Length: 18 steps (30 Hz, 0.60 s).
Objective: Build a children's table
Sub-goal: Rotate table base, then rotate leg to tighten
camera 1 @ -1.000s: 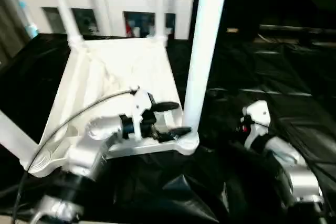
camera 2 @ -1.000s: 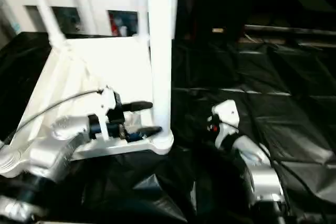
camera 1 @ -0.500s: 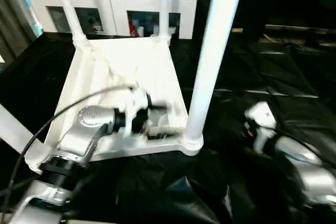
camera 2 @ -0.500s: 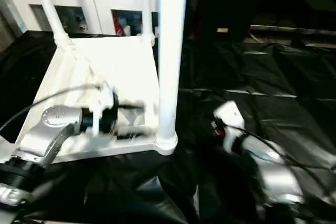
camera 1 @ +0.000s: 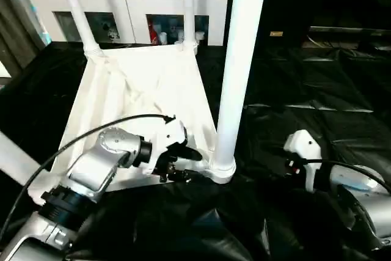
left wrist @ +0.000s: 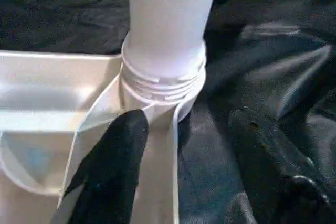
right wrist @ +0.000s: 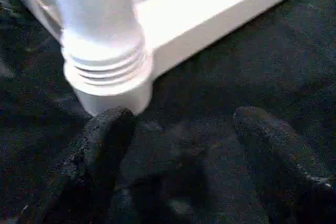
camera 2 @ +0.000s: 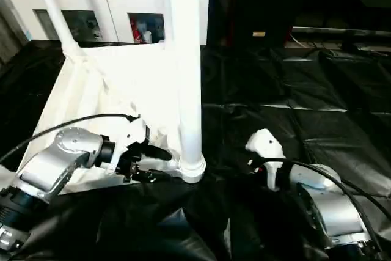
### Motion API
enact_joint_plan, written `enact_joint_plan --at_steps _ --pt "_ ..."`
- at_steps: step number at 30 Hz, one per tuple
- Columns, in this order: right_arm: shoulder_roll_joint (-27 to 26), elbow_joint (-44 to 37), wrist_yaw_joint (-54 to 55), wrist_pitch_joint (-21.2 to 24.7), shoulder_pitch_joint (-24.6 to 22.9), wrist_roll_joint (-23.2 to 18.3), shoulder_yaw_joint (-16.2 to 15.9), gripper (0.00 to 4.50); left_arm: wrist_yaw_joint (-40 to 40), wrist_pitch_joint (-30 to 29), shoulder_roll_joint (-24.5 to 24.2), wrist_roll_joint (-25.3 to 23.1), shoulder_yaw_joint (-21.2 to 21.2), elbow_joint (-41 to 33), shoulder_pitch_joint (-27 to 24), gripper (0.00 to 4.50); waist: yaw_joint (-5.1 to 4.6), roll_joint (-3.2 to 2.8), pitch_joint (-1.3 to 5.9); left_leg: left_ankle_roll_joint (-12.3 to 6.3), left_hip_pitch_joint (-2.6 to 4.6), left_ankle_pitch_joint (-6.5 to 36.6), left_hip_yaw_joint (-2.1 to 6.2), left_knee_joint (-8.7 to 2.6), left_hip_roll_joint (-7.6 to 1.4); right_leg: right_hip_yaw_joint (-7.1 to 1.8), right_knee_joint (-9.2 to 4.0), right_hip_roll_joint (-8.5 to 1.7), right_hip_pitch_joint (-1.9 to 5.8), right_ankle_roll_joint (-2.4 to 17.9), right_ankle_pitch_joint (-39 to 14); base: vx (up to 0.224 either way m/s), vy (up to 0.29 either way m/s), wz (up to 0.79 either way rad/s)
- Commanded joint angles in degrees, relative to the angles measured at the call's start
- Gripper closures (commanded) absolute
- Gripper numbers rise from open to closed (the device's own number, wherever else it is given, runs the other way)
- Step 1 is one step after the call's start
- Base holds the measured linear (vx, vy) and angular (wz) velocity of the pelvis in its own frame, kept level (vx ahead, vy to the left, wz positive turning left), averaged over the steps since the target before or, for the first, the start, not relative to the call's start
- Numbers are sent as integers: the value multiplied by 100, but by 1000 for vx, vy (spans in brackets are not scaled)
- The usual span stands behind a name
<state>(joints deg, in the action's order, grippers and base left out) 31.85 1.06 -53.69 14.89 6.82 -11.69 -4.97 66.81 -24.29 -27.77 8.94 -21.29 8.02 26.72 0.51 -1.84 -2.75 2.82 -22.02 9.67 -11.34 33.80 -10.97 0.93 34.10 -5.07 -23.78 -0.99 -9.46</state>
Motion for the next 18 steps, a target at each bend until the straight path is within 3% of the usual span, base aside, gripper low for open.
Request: enact_joint_plan --at_steps 1,5,11,18 --pt "84 -130 -64 64 111 -16 -19 99 -97 -97 -88 -196 -100 -118 -34 206 26 55 318 -60 135 2205 106 -421 -139 -75 -503 -156 197 949 -2481 0 0 0" --pt "142 -139 -149 85 195 12 -80 99 -425 -414 -48 -307 -72 -284 -75 232 17 86 309 -46 124 2246 112 -417 -130 -68 -526 -158 180 846 -2713 0 0 0" --pt "256 -148 -453 119 315 -64 -185 99 -508 -309 -99 -444 -100 -190 -126 278 21 94 311 -77 119 2249 122 -405 -126 -67 -554 -166 158 731 -2906 0 0 0" --pt "291 -38 -560 42 382 -16 -258 99 -399 -196 -252 -549 -238 -207 -198 336 27 87 338 -139 94 2080 116 -406 -130 -71 -500 -160 183 863 -2436 0 0 0"
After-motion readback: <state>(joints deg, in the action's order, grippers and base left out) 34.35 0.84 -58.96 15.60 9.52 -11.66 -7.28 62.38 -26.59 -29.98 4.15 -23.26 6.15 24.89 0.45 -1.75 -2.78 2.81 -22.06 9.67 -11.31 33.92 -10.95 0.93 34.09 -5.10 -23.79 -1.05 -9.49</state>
